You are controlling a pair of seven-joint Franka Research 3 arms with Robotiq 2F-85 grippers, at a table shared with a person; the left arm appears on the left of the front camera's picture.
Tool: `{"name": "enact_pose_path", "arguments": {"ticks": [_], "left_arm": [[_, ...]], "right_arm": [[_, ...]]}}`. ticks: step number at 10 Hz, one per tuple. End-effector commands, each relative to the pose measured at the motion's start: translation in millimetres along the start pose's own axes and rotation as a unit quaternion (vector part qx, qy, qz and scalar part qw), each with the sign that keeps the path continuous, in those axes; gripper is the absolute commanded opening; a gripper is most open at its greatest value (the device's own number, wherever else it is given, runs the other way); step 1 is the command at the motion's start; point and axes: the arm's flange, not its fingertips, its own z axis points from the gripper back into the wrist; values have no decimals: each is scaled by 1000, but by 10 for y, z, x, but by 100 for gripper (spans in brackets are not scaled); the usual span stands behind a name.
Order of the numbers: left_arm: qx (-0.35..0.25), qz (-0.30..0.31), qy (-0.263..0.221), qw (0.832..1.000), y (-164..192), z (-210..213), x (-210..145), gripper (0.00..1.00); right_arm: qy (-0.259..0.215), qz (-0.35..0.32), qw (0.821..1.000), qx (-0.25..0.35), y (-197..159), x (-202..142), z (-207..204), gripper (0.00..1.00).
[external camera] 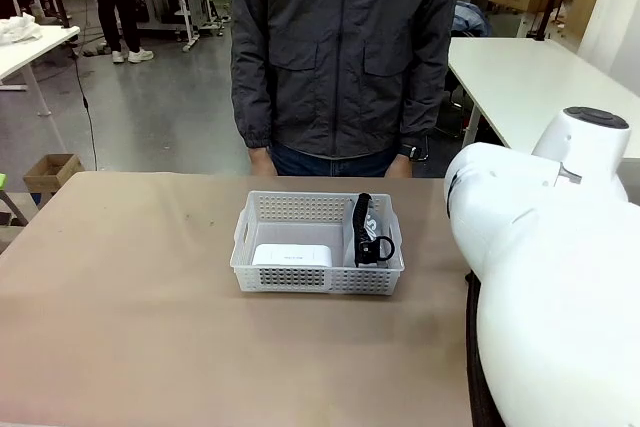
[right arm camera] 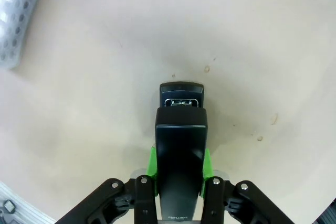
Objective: Efficiently arrange items inside the basket to fit them all.
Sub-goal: Pick up the Stapler and place it inside the Organizing basket.
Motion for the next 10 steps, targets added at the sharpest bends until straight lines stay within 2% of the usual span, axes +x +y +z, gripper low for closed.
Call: {"name": "enact_pose_path", "arguments": {"ticks": [1,3,4,5,6,7,9,10], "left_arm": [[-4,4,2,1000,-40,21,-24,100],[-4,4,2,1000,-40,21,-24,100],[-4,4,2,1000,-40,21,-24,100],[-4,4,2,1000,-40,21,-24,100],[-4,4,2,1000,-40,21,-24,100],[-4,4,2,1000,-40,21,-24,100],[-4,4,2,1000,-40,21,-24,100],[-4,4,2,1000,-40,21,-24,100]], "right_arm": [[-80,-17,991,105,-56,-275,481,0],[-96,-78,973,195,-145,-322,635,0],[-108,-159,955,226,-131,-253,626,0],[-120,-185,948,230,-108,-223,593,0],[-137,-214,947,195,-152,-211,535,0],[-91,-135,963,215,-250,-111,689,0],[-91,-135,963,215,-250,-111,689,0],[-100,-165,957,218,-239,-70,661,36]]}}
